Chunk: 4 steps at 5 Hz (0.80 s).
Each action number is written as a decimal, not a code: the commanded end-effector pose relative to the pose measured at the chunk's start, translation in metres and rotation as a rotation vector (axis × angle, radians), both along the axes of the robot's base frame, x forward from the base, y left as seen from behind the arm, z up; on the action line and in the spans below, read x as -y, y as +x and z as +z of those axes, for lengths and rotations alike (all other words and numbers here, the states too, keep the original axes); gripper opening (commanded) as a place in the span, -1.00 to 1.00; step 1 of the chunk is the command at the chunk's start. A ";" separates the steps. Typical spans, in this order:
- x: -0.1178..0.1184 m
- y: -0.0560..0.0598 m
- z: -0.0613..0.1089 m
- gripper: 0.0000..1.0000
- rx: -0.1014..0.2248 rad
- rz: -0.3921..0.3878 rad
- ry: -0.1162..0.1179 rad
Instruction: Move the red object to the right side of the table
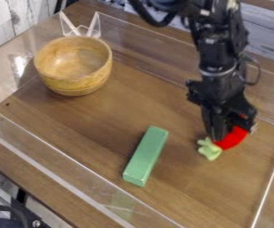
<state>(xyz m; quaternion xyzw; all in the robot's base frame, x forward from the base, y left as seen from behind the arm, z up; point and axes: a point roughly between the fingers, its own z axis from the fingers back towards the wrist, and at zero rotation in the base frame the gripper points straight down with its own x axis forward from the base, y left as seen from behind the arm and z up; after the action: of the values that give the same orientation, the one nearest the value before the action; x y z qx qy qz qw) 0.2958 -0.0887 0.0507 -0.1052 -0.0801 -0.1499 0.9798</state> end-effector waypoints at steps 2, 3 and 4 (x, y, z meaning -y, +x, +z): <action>0.008 -0.016 0.007 -1.00 0.017 -0.036 0.013; 0.022 -0.030 0.014 -1.00 0.000 -0.041 0.038; 0.025 -0.039 0.022 -1.00 0.003 -0.003 0.053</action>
<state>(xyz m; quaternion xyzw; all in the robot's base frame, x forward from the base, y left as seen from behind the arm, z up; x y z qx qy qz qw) 0.2532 -0.1114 0.0601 -0.0763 -0.0546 -0.1516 0.9840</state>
